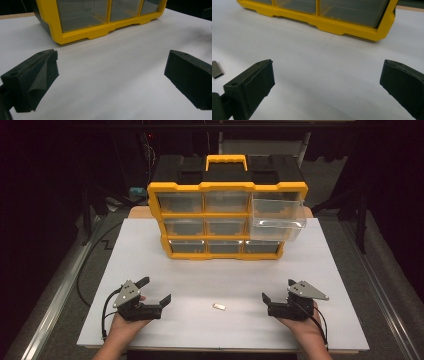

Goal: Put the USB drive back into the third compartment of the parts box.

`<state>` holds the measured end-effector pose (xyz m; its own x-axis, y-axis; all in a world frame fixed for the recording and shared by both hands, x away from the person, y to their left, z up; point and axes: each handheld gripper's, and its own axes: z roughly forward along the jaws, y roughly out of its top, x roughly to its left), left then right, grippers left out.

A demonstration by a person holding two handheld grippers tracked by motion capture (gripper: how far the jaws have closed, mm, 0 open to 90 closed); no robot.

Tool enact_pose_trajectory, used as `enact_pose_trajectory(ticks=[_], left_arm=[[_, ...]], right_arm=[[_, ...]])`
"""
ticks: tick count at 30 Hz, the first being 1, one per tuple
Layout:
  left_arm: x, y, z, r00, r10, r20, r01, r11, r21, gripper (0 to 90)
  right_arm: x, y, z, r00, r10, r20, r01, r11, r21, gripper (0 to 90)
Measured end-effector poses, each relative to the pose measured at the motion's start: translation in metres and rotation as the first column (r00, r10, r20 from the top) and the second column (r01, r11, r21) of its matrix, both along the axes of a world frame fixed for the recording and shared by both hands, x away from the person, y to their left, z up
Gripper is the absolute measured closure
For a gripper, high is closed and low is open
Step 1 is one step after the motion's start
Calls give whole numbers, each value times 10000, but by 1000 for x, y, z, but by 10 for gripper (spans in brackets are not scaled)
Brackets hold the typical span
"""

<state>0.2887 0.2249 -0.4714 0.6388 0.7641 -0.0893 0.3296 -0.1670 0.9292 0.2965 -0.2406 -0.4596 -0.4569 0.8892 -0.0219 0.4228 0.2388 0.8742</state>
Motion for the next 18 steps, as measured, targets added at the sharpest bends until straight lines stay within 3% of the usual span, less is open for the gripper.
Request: enact_pose_trajectory(ticks=[6,10,18], left_arm=[[-1,0,0,10000,-2,73,2,10000,6,4],[0,0,0,10000,-32,21,32,10000,-81,4],[-1,-1,0,9999,-96,47,96,9999,-82,3]], right_arm=[[1,3,-2,9988,242,-431,-250,9995,-173,0],[4,5,-4,9936,541,-989,-567,9981,-232,0],[6,5,-4,9848,714,-1586,-787,9961,-403,0]])
